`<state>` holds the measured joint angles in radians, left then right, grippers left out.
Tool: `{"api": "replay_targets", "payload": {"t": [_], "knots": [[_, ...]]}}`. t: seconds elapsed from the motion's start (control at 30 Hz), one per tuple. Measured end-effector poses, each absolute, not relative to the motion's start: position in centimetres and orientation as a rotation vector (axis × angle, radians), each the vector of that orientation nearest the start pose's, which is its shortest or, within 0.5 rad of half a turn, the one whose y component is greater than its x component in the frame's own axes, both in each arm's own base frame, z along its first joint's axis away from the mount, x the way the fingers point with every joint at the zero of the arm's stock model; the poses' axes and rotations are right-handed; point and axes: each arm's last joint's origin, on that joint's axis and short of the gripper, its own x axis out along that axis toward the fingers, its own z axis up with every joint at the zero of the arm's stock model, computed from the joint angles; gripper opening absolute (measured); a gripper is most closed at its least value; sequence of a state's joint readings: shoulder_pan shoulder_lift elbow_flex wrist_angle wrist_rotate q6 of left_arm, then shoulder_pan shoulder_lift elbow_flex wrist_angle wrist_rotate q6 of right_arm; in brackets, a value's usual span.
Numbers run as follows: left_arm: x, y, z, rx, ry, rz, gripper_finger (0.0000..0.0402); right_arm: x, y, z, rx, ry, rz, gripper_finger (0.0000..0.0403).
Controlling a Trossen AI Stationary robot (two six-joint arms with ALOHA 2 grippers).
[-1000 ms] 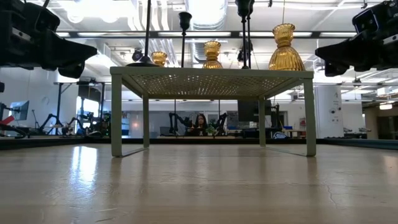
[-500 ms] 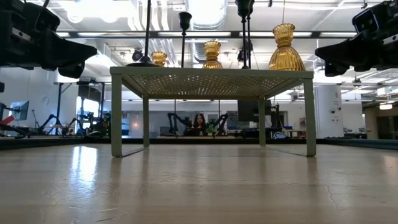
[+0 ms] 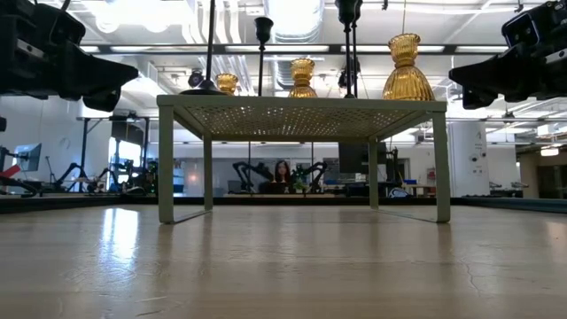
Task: Pick & Place candle stick holders
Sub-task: Return to Home Position
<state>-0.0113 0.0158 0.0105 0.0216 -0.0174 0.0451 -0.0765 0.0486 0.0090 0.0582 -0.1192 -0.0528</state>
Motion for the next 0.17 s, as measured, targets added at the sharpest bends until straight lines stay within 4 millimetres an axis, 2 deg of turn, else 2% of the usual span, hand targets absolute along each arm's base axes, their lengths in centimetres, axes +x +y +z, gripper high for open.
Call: {"api": "replay_targets", "payload": {"t": [0.17], "knots": [[9.8,-0.06,16.8,0.045,-0.016,0.006,0.0028,9.99,-0.42,16.84,-0.055,-0.02,0.042,0.0009]]}}
